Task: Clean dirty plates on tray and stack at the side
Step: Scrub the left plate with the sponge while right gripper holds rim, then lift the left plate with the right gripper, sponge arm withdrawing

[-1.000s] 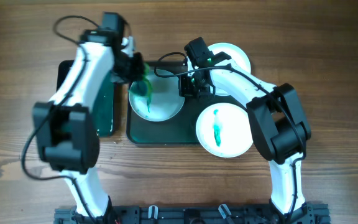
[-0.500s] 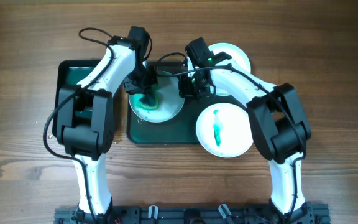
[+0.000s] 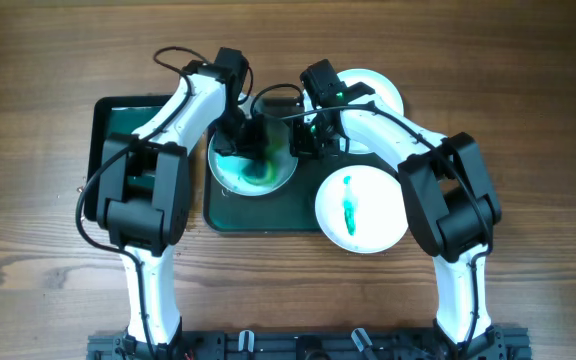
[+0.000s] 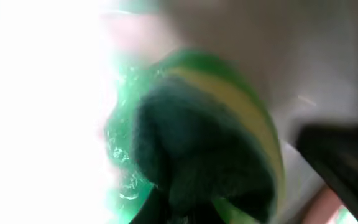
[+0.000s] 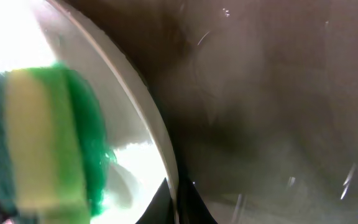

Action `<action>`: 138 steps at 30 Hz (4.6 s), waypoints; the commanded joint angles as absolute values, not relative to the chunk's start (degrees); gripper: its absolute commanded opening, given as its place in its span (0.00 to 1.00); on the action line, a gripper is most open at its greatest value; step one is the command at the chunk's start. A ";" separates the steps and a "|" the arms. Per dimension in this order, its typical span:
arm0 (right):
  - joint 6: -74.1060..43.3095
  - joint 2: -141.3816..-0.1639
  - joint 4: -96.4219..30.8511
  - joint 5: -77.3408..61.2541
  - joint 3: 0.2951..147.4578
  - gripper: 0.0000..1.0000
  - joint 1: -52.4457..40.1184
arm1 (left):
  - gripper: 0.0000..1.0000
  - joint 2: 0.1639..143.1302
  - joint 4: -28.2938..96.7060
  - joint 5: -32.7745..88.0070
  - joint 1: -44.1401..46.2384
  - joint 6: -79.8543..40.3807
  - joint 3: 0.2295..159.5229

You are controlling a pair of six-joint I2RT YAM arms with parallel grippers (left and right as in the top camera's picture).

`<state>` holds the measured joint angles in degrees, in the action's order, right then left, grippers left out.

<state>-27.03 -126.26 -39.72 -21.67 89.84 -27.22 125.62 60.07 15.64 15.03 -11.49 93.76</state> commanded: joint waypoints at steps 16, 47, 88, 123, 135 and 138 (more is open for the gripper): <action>-27.44 -128.11 -40.12 -21.45 89.52 0.04 -26.70 | 0.04 125.99 54.94 -4.03 18.76 -20.91 94.54; -27.42 -128.11 -40.12 -21.47 89.52 0.04 -26.70 | 0.04 125.99 58.76 -11.42 18.59 -32.36 94.54; -26.94 -128.11 -40.16 -21.63 89.52 0.04 -26.70 | 0.04 118.08 70.11 -3.16 15.62 -25.71 104.18; -19.53 -105.25 -50.46 59.11 90.21 0.04 -49.52 | 0.04 110.24 73.63 -2.79 5.89 -22.76 106.19; -17.63 -104.75 -50.17 87.15 90.21 0.04 -56.45 | 0.04 110.24 73.58 -2.79 5.89 -22.76 106.19; -16.47 -104.75 -49.80 87.15 90.21 0.04 -57.34 | 0.04 110.24 73.60 -2.79 5.89 -22.76 106.19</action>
<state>-17.69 -106.69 -50.15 80.64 89.84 -56.34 110.65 73.56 -3.09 5.93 -23.42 105.38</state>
